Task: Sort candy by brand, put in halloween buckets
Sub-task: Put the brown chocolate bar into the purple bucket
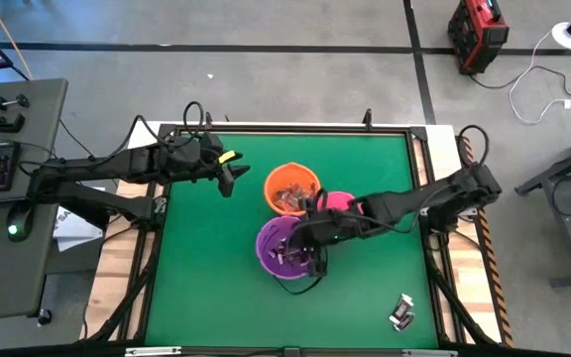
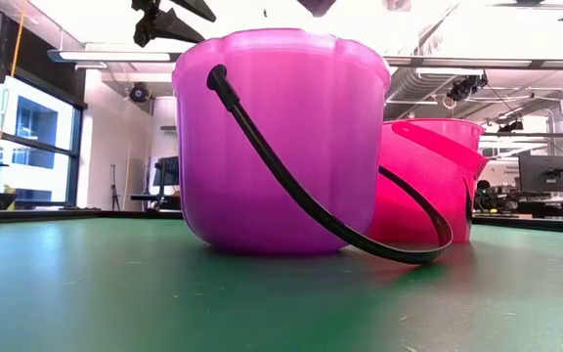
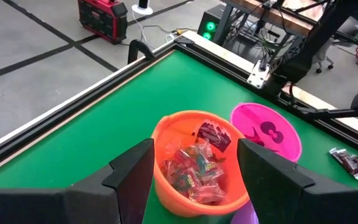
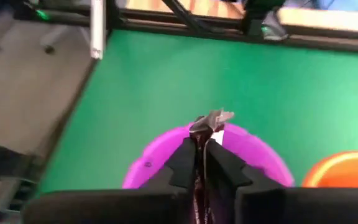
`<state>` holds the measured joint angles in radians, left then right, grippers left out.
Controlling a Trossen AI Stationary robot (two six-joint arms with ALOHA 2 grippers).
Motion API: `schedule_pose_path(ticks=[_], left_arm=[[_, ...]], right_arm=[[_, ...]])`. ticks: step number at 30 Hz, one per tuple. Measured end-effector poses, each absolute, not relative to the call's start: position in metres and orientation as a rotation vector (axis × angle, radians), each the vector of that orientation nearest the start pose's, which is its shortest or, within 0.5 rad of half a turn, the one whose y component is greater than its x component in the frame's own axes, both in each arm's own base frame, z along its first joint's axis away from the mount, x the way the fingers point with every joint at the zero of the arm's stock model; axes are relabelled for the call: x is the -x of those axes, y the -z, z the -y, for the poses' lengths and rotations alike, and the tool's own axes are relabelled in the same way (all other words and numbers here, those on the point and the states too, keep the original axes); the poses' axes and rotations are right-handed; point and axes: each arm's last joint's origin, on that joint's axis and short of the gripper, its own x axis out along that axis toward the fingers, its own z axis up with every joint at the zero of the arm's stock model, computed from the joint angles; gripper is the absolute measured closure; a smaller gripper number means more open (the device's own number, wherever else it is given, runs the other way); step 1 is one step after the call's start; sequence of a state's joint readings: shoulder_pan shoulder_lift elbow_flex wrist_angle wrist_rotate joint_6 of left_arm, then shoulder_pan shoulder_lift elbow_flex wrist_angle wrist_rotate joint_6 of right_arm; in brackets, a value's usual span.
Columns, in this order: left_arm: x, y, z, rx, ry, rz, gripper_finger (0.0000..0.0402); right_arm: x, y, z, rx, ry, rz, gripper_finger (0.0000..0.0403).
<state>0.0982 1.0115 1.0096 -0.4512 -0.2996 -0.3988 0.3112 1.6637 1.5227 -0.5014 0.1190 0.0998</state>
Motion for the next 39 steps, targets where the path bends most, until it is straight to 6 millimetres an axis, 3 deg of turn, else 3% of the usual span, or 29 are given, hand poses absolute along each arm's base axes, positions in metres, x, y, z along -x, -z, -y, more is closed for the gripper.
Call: schedule_pose_path(ticks=[8,12,19,23,26,30,35,39], left_arm=[[-0.209,-0.345,-0.029,0.333,-0.475,-0.371,0.0181],[-0.209,-0.345,-0.029,0.332,-0.475,-0.371,0.0181],[-0.209,-0.345,-0.029,0.332,-0.475,-0.371,0.0181],[-0.209,-0.345,-0.029,0.333,-0.475,-0.371,0.0181],[-0.209,-0.345,-0.029,0.333,-0.475,-0.371,0.0181],[-0.209,-0.346,-0.029,0.333,-0.475,-0.365,0.0181],[-0.209,-0.346,-0.029,0.334,-0.475,-0.363,0.0181],[-0.209,-0.346,-0.029,0.342,-0.475,-0.361,0.0181]], right_arm=[[-0.354,-0.331,-0.110,-0.144,-0.091,-0.677,0.0239],[-0.342,-0.328,-0.108,-0.203,-0.094,-0.806,0.0199],[-0.284,-0.325,-0.119,-0.226,-0.045,-1.207,0.0192],[-0.245,-0.336,-0.134,-0.272,0.054,-1.289,0.0192],[-0.218,-0.334,-0.143,-0.369,0.164,-1.301,0.0192],[-0.189,-0.304,-0.160,-0.564,0.216,-1.374,0.0192],[-0.180,-0.249,-0.182,-0.917,0.100,-1.553,0.0192],[-0.174,-0.206,-0.180,-1.231,0.367,-1.666,0.0192]])
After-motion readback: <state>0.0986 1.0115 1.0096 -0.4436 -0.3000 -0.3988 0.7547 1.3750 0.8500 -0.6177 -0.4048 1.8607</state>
